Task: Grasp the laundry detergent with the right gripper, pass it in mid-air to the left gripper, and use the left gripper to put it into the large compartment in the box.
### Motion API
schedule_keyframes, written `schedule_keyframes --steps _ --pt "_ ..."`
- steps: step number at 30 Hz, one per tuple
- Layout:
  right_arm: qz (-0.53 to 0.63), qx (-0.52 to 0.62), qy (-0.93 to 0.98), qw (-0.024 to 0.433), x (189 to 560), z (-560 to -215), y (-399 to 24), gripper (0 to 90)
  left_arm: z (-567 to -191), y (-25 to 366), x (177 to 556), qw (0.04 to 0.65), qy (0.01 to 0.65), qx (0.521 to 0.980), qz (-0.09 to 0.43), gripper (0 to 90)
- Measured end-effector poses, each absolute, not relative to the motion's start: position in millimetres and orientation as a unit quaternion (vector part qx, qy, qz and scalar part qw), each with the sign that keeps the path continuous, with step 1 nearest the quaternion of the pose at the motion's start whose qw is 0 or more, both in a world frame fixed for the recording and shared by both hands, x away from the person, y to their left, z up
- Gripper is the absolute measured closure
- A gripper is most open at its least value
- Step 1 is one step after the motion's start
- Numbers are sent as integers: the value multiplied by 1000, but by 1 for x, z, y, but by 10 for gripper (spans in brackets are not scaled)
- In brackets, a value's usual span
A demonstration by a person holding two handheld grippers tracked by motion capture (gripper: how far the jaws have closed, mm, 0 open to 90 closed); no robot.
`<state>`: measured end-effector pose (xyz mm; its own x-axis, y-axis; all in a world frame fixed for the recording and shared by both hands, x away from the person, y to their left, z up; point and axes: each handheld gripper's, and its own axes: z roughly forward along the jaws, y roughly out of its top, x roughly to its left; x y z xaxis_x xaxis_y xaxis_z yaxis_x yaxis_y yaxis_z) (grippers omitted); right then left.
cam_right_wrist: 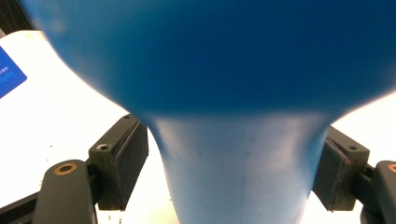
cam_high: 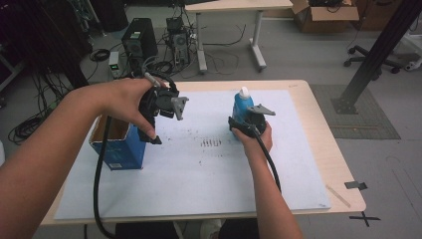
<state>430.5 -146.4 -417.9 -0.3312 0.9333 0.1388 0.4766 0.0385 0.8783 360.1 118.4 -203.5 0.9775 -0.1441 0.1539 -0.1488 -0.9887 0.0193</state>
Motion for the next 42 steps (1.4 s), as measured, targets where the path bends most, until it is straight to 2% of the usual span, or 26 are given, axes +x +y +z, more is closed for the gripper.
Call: schedule_keyframes --steps 16,30,37,42 --pt "453 526 668 267 430 -421 -147 392 -204 119 360 15 -72 994 76 55" --pt "449 503 669 312 426 -426 -142 459 -204 115 360 14 -76 994 79 54" --pt "450 496 673 315 427 -423 -146 468 -199 112 358 19 -71 994 82 53" --pt "467 482 673 312 425 -408 -154 466 -195 112 359 24 -71 993 86 53"
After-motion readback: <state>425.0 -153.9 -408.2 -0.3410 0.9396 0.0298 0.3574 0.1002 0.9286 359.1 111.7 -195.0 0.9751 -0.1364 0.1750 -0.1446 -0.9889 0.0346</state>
